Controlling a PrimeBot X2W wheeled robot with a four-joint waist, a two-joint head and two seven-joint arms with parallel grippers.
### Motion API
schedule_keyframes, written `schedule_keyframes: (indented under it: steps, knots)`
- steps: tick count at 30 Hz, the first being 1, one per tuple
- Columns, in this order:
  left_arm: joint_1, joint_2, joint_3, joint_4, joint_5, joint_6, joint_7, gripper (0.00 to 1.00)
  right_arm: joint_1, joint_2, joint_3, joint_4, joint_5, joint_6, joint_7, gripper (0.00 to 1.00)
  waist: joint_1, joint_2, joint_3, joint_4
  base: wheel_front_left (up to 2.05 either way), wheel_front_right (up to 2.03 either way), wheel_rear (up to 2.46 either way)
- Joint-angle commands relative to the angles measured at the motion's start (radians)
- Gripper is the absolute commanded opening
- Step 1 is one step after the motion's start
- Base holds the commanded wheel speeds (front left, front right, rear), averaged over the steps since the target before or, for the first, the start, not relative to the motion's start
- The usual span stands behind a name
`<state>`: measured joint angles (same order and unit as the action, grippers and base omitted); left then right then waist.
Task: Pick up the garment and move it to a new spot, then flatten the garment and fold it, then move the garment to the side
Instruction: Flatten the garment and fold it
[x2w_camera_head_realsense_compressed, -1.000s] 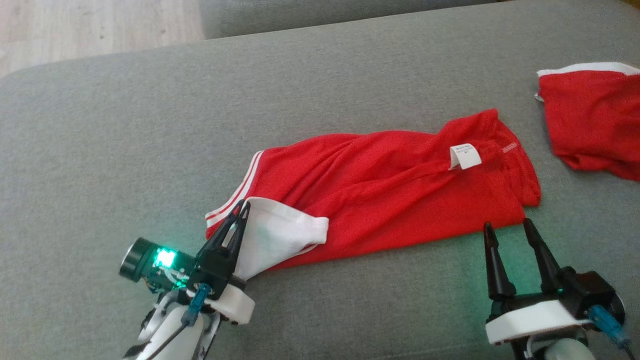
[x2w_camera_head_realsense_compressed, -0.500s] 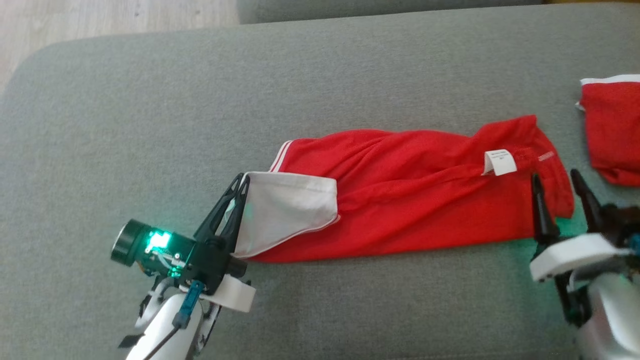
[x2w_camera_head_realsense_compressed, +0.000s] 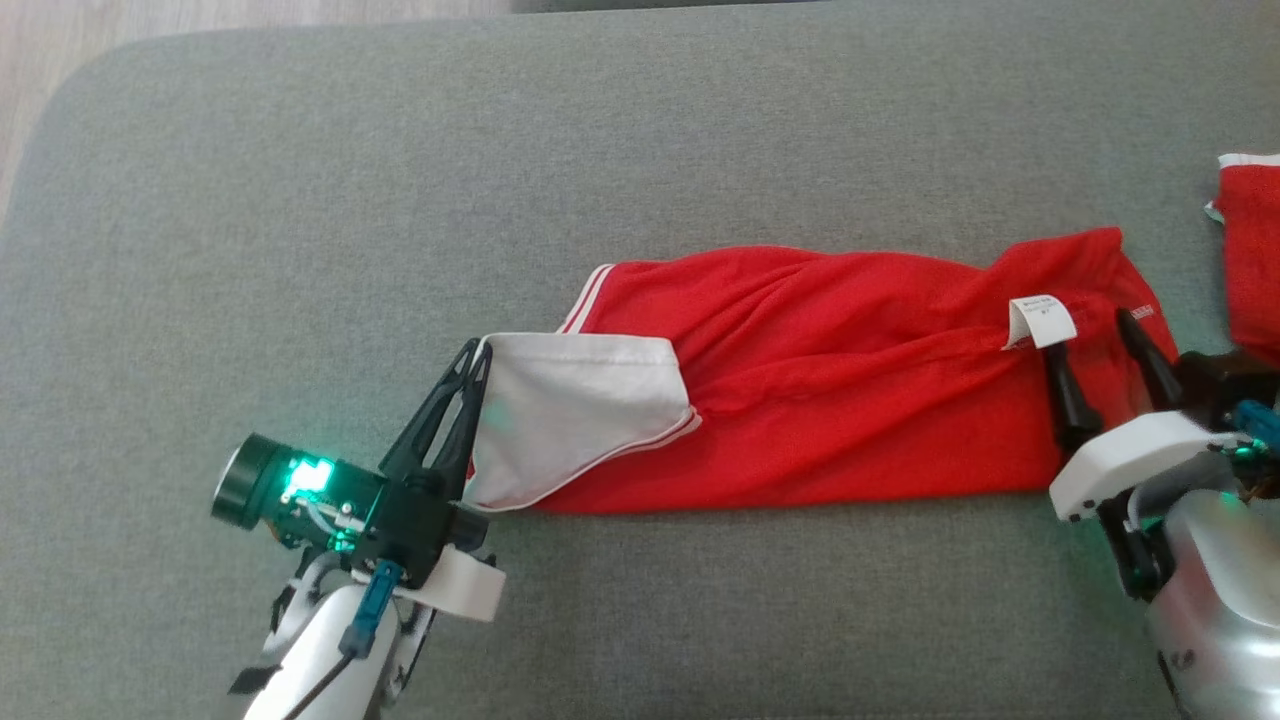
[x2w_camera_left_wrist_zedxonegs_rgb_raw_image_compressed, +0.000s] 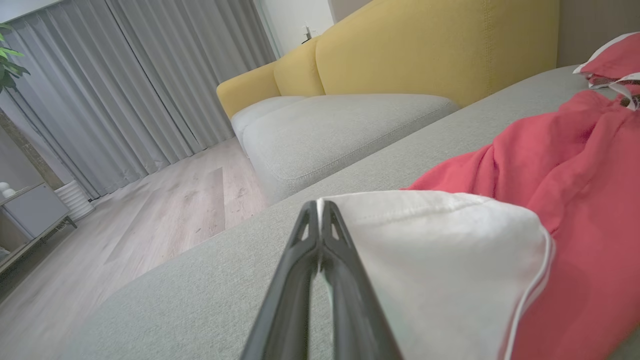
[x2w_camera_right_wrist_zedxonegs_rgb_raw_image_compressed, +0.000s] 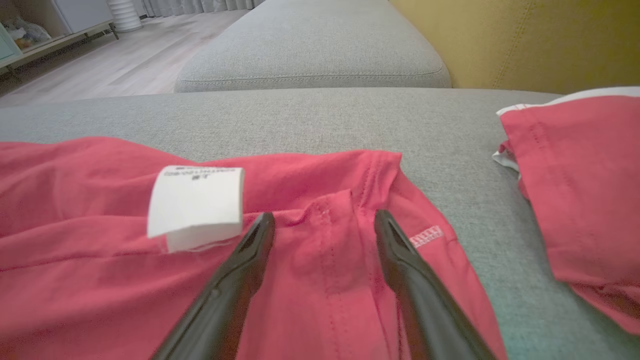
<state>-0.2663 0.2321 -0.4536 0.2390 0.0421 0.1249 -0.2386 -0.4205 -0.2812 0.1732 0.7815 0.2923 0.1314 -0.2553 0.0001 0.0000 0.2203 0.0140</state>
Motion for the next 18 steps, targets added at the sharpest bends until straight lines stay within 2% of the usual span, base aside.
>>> schedule_keyframes:
  steps: [1,3,4,7,8,10,11,12,18]
  knots:
    - [-0.035,0.021,0.031,-0.036,-0.006,0.014,0.000,0.00,-0.027,-0.024,0.020,-0.019,0.007,-0.001,-0.006,1.00,-0.0001,0.0000,0.003,0.003,0.00,0.00,0.00]
    - [-0.036,0.021,0.030,-0.036,-0.007,0.017,0.000,0.00,-0.032,-0.026,0.023,-0.017,0.009,-0.001,-0.006,1.00,-0.0001,0.0000,0.006,0.006,0.00,0.00,0.00]
    - [-0.035,0.022,0.030,-0.036,-0.008,0.018,0.000,0.00,-0.033,-0.028,0.023,-0.017,0.010,-0.001,-0.006,0.96,-0.0001,0.0000,0.005,0.007,0.00,0.00,0.00]
    - [-0.033,0.023,0.029,-0.031,-0.013,0.021,0.000,0.00,-0.028,-0.031,0.020,-0.021,0.007,-0.001,-0.006,0.69,-0.0001,0.0000,0.001,0.010,0.00,0.00,0.00]
    - [-0.033,0.023,0.029,-0.029,-0.015,0.023,0.000,0.00,-0.026,-0.032,0.020,-0.020,0.006,-0.001,-0.006,0.53,-0.0001,0.0000,0.000,0.011,0.00,0.00,0.00]
    - [-0.033,0.022,0.029,-0.027,-0.018,0.026,-0.001,0.00,-0.022,-0.032,0.024,-0.016,0.007,-0.001,-0.006,0.30,-0.0001,0.0000,-0.003,0.013,0.00,0.00,0.00]
    - [-0.033,0.022,0.028,-0.026,-0.019,0.026,-0.002,0.00,-0.021,-0.033,0.026,-0.014,0.008,-0.001,-0.006,0.11,-0.0001,0.0000,-0.003,0.014,0.00,0.00,0.00]
    - [-0.033,0.022,0.027,-0.025,-0.020,0.027,-0.003,0.00,-0.021,-0.034,0.028,-0.011,0.009,-0.001,-0.006,0.00,-0.0001,0.0000,-0.005,0.015,0.00,0.00,0.00]
    - [-0.030,0.026,0.030,-0.017,-0.027,0.037,-0.006,0.00,-0.020,-0.040,0.022,-0.001,0.009,-0.001,-0.006,0.00,-0.0001,0.0000,-0.024,0.013,0.00,0.00,0.00]
